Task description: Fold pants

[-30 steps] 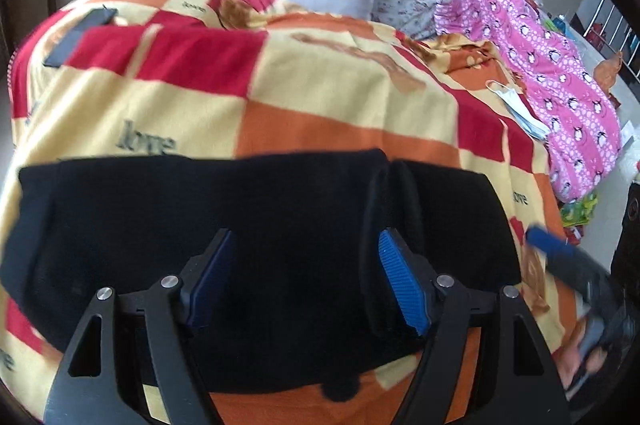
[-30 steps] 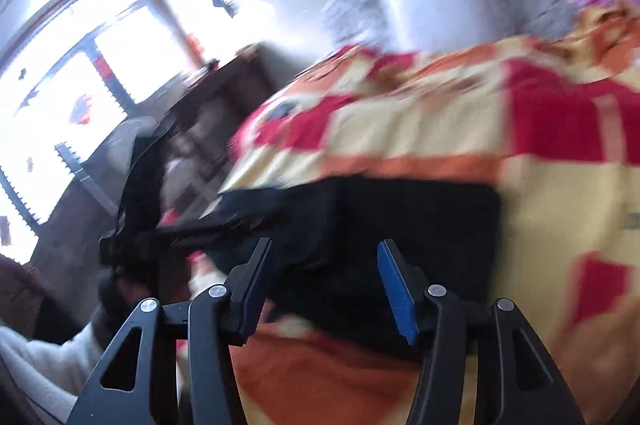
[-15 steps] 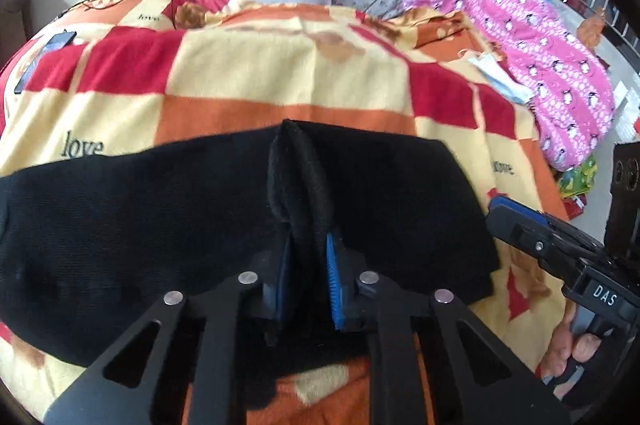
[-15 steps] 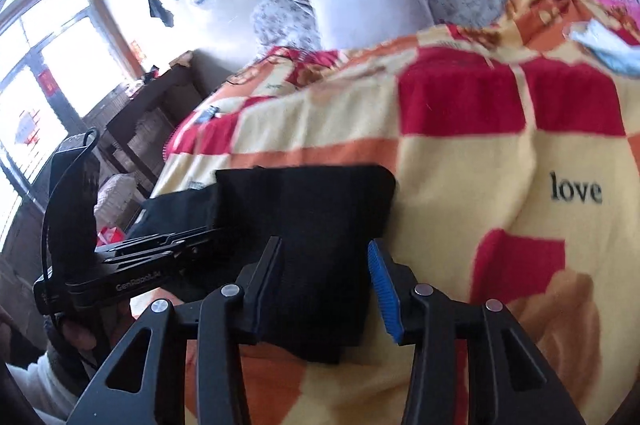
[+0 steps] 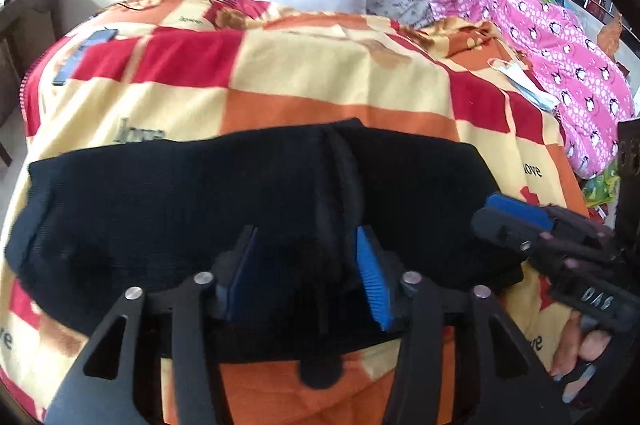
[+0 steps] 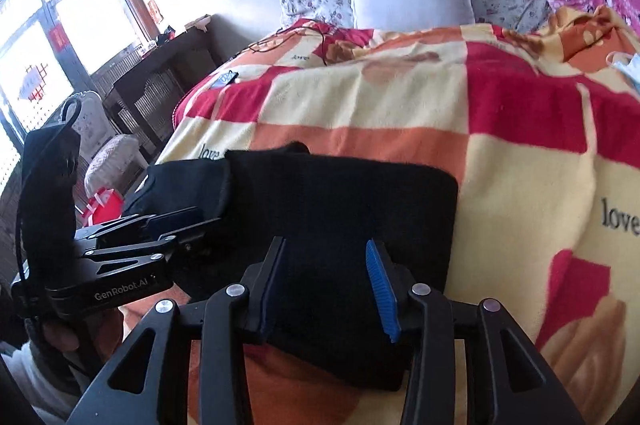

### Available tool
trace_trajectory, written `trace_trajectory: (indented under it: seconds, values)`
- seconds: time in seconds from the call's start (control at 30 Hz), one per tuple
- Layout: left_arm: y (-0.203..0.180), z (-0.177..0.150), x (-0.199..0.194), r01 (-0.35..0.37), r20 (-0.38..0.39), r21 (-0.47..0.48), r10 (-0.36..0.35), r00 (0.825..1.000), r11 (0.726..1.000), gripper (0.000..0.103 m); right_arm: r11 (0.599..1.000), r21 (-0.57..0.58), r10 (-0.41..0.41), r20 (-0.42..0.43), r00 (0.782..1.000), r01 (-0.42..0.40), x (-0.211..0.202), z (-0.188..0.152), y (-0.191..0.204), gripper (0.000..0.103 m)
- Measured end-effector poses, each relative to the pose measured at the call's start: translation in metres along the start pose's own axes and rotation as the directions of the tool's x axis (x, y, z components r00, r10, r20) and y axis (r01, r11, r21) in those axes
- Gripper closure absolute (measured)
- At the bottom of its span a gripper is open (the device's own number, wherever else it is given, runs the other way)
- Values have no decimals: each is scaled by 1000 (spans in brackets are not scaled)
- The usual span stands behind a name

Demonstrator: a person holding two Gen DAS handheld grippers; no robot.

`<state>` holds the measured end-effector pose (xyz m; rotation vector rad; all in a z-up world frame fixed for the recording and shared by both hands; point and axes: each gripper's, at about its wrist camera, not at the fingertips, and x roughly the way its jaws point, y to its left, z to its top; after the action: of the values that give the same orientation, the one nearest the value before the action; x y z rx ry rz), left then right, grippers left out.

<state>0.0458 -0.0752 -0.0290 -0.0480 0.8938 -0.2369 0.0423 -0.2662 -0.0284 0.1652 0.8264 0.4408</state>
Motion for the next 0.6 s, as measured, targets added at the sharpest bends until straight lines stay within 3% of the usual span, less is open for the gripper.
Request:
trace_trajectory:
  seconds: [0.1,0.2,0.33,0.6]
  values:
    - [9,-5,-7,-14,12,-2,14,1000,1000,48,1000,-10,22,18,1000,-21,-6,4,10,60]
    - [21,-11,-16,-74,41,5,74,996,997,44,999,-29,35,16,999,-35,-2,8,22,60]
    - [39,-16,-28,-116,68,-22,117,991,993,32,998,-49,43,-9,999,-43,13,9,37,60]
    - [64,-21,-40,-195,96,-54,199,975,979,29,996,-81,44,-38,998,-47,33,11,61,60]
